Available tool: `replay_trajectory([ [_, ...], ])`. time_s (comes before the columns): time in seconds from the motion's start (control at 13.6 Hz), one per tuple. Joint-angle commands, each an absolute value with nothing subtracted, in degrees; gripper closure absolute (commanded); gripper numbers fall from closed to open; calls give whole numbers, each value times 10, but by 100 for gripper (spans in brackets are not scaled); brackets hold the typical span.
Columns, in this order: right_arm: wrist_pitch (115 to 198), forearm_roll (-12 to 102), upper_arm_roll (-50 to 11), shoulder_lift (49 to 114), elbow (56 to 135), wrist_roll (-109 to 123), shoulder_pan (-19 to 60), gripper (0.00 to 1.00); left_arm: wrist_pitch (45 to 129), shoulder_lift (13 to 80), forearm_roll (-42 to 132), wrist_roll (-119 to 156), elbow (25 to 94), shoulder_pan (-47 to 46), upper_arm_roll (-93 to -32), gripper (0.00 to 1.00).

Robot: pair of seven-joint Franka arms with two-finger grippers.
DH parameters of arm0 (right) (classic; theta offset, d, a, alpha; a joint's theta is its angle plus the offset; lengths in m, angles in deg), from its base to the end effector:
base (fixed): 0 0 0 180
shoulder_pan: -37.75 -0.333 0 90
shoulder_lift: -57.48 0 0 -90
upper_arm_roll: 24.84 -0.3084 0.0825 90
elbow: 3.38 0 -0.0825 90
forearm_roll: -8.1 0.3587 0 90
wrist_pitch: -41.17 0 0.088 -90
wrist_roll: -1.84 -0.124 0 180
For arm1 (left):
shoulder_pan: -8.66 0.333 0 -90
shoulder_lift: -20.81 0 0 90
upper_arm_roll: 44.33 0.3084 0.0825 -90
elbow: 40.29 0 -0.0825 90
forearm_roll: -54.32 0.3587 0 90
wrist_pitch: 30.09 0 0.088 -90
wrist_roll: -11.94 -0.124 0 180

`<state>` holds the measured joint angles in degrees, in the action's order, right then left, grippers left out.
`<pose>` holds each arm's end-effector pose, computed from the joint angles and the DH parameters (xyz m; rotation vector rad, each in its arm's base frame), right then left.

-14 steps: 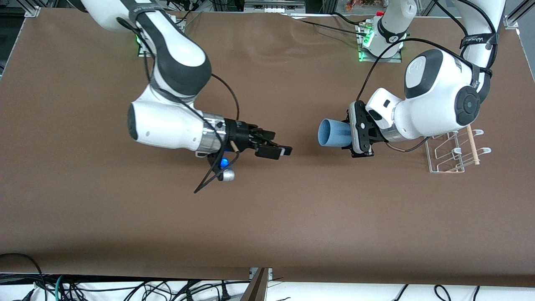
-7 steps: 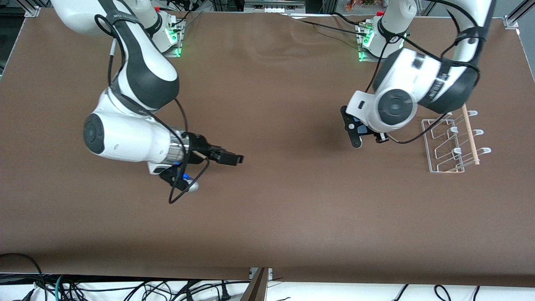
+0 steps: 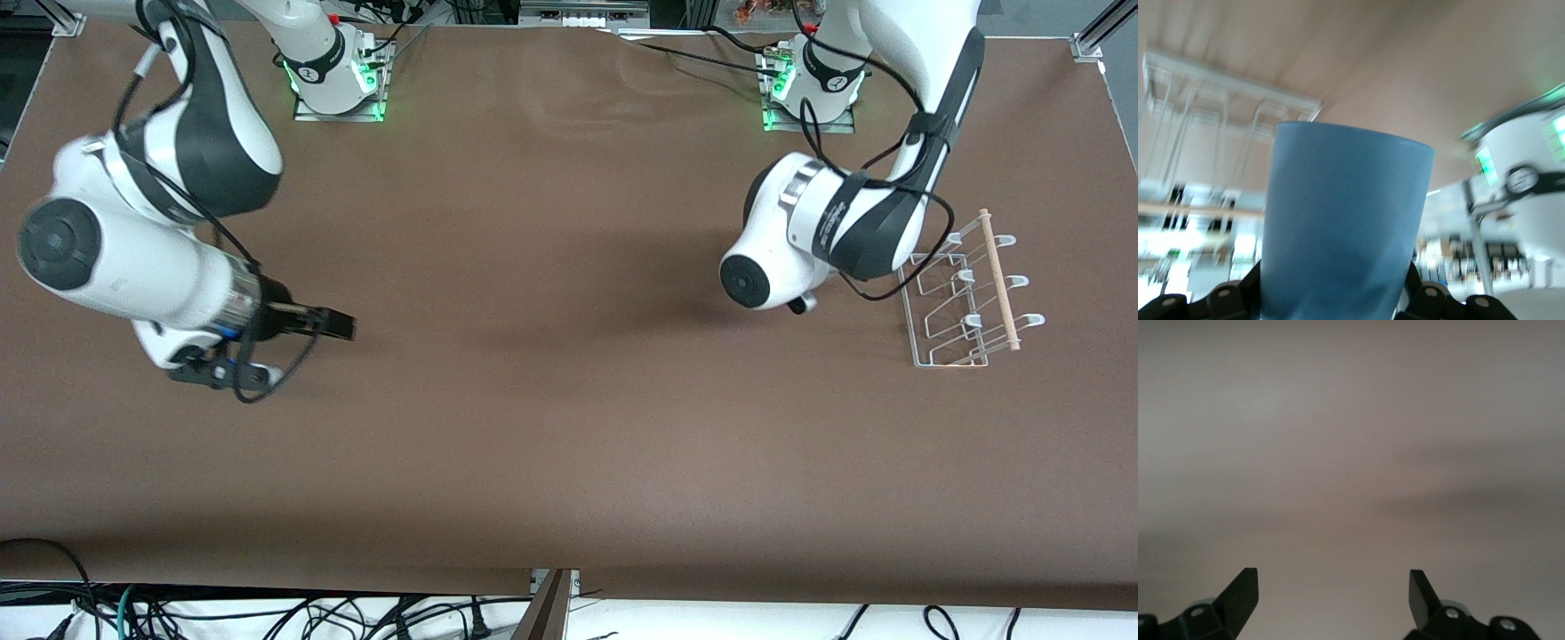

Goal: Transfer cup to left arm and place on rack
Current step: 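Move the cup over the wire rack with the left gripper, inverting it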

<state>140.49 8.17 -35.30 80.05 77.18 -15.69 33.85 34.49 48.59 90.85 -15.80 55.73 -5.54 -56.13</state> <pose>0.6256 0.1421 0.4589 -3.0855 0.1036 0.1195 0.5054 -0.1352 0.3179 -1.9928 1.1128 1.2760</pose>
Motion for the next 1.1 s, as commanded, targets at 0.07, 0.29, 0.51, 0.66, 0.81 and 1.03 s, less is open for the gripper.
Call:
replay_trajectory([
  [0.07, 1401, 29, -346, 667, 895, -72, 357, 0, 327, 467, 1027, -116, 656, -42, -565, 100],
  [0.29, 1375, 26, -317, 625, 901, -69, 363, 0, 350, 403, 1078, -70, 777, -24, -567, 100],
  [0.51, 1378, 30, -303, 611, 896, -66, 364, 0, 394, 358, 1108, -45, 867, -9, -566, 100],
  [0.66, 1368, 31, -289, 613, 892, -61, 363, 0, 431, 350, 1138, -30, 899, 24, -568, 100],
  [0.81, 1357, 30, -290, 627, 867, -61, 363, 0, 452, 346, 1151, -29, 916, 32, -568, 100],
  [1.03, 1355, 29, -289, 628, 862, -61, 363, 0, 467, 354, 1162, -9, 916, 37, -568, 100],
])
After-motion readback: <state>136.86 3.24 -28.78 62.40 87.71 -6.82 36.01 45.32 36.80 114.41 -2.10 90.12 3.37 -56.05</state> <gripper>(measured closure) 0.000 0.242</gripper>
